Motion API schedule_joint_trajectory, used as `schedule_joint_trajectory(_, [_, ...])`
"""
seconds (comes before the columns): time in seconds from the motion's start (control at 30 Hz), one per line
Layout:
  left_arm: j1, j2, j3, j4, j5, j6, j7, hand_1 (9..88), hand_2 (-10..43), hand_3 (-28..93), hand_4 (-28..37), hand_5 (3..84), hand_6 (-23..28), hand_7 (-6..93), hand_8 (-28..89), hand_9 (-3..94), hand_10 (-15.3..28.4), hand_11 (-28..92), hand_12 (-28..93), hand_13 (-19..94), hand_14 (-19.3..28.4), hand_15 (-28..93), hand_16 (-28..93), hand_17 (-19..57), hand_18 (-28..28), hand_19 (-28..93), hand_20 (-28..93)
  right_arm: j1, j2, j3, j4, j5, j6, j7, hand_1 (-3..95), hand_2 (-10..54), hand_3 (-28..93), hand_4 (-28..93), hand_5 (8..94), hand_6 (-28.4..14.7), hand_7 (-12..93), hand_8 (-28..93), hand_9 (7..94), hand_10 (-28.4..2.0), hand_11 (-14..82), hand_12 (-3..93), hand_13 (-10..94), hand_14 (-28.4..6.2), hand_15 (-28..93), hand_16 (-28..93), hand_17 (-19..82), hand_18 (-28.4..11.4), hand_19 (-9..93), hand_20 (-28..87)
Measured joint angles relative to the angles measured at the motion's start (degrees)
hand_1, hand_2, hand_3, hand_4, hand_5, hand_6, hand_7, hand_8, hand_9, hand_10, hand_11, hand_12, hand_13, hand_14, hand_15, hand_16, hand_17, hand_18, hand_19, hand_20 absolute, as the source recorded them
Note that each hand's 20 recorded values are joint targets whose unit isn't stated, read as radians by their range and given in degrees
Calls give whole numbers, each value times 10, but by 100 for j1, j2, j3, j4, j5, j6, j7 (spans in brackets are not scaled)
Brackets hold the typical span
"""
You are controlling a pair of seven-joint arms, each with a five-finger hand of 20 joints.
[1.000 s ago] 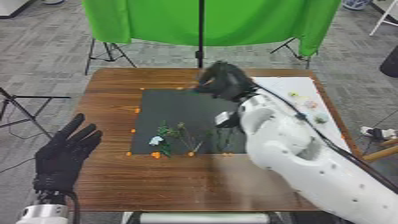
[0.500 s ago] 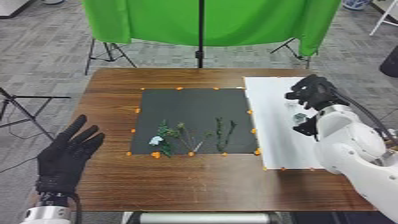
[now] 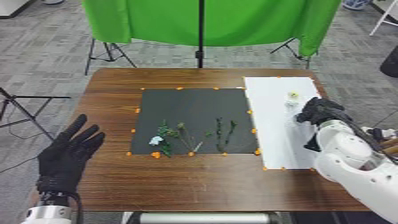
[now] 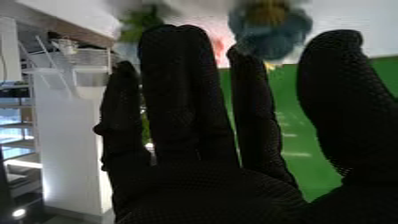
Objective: Arrange flowers
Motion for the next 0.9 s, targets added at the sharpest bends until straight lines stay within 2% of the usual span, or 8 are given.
schedule_joint_trajectory(0.1, [-16,-29,-2,1,13,0,-39,200,53,823,-283,374,73,109,-98,356,197,205,99,243,284,493,-83,-102,266,536,73,153,-34,-180,96,-32,-2,4,368,-95,792,-281,605,44,164,-139,672,-128,259,148,608,-108,645,132,211,-261,729,438])
schedule_joint_trajectory(0.17, [-19,-63,-16,1,34,-4,-79,200,53,822,-283,374,73,110,-98,356,197,206,100,244,284,492,-84,-103,266,536,74,290,-51,-362,165,-115,-26,2,417,-95,767,-281,665,50,168,-116,723,-112,259,160,641,-93,633,146,226,-254,737,442])
schedule_joint_trajectory(0.27, [-25,-111,-28,1,55,-7,-124,201,53,822,-283,373,74,109,-98,356,197,205,99,243,284,492,-84,-102,265,536,74,535,-68,-732,264,-392,-88,2,520,-95,690,-281,793,44,173,-26,867,-72,142,297,710,-49,587,244,255,-232,760,447])
schedule_joint_trajectory(0.33, [-27,-116,-28,1,55,-7,-124,202,53,823,-283,373,74,109,-97,356,196,206,100,243,284,491,-84,-102,265,536,75,684,-79,-971,316,-616,-90,5,568,-95,664,-282,849,42,182,-2,928,-54,149,336,762,-33,592,273,283,-211,786,449])
schedule_joint_trajectory(0.47, [-27,-110,-22,3,46,-5,-112,201,54,820,-283,373,74,108,-97,356,196,205,99,244,284,492,-83,-102,265,536,75,695,-121,-1025,336,-979,12,1,580,-95,669,-283,871,32,178,5,937,-48,176,332,782,-31,600,274,297,-205,805,449])
schedule_joint_trajectory(0.53, [-26,-110,-24,3,45,-5,-113,199,54,820,-283,373,74,109,-97,356,197,205,99,243,284,492,-83,-102,265,536,75,471,-160,-736,276,-1031,107,-5,577,-95,679,-283,875,30,174,8,937,-50,182,330,784,-33,603,276,298,-205,809,448])
schedule_joint_trajectory(0.67, [1,-111,-69,2,46,-5,-115,193,56,816,-283,373,74,109,-97,356,197,205,99,243,284,491,-84,-103,265,536,76,-172,-177,13,-129,-1135,362,-9,576,-95,687,-283,879,27,169,13,937,-55,195,321,788,-37,606,277,299,-205,815,447])
schedule_joint_trajectory(0.9, [83,-138,-173,-14,58,-8,-133,191,58,819,-283,374,74,108,-97,356,197,205,99,243,284,490,-83,-103,266,535,77,-43,-197,-275,-797,-1328,744,-169,573,-95,697,-283,882,24,165,19,937,-56,201,319,789,-38,607,278,299,-205,819,445])
